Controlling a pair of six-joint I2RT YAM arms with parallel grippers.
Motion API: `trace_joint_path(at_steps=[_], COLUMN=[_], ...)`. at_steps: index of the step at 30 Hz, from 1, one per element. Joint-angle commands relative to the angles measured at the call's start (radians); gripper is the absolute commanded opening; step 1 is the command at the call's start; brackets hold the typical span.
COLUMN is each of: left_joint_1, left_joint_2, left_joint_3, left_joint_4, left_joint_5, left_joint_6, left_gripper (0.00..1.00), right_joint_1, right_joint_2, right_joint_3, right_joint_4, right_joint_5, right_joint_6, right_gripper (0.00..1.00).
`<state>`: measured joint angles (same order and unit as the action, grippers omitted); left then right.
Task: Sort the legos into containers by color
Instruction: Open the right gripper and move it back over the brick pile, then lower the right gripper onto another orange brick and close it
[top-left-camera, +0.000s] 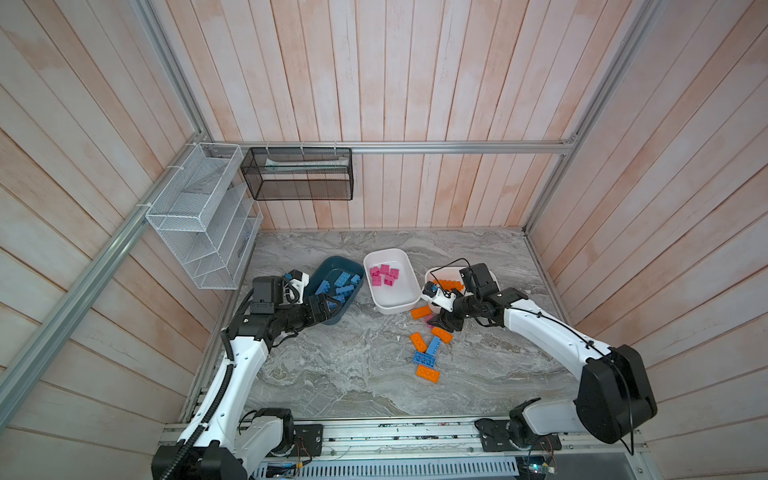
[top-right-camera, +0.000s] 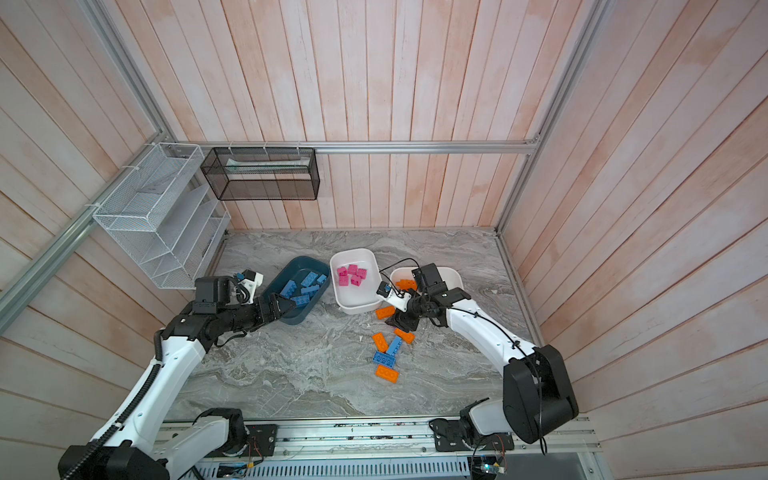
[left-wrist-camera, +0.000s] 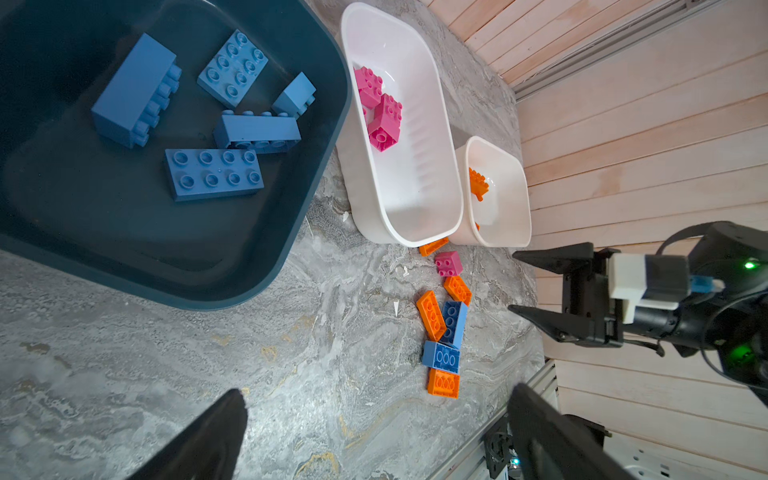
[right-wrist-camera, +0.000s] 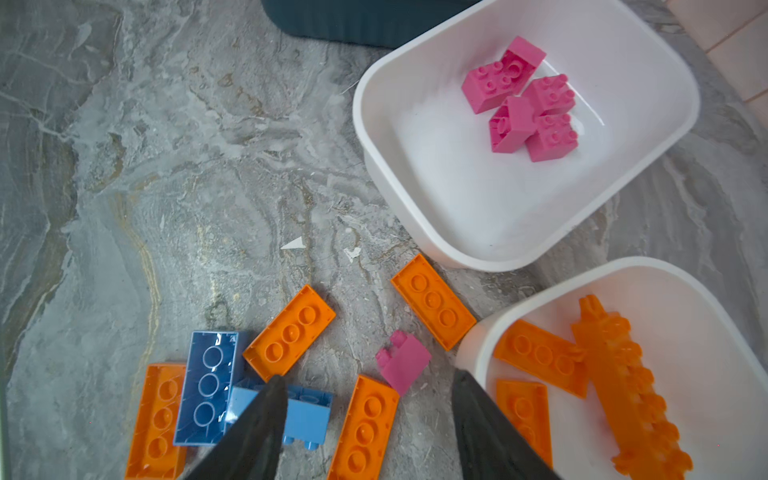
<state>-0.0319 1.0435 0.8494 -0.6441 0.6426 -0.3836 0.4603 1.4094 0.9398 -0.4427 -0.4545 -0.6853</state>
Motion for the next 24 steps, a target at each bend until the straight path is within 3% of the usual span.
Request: trace_joint_path(at_steps=[1,12,24], left_joint_1=[0.003,0.003,0.004], left_joint_2=[-0.002,-0.02,-0.018], left_joint_3=[0.028,0.01,0.001], left_joint_4=[-0.006,-0.032,-0.049], left_joint_5=[-0.009,-0.031,-0.023], left_joint_6=[0.028,0.056,0.083], left_gripper=[1.0,1.0,1.0], right_joint_1=[0.043,0.067,0.054], right_joint_2=[0.05,0.261,0.385], right_joint_3=[-0.016,0.084,0.14], right_joint_4=[0.048,0.138,0.135], right_joint_5=[0.052,0.166,0.15], right_joint_6=[-0.091,-0.174,-0.182], right_gripper=[0.63,0.63,0.62])
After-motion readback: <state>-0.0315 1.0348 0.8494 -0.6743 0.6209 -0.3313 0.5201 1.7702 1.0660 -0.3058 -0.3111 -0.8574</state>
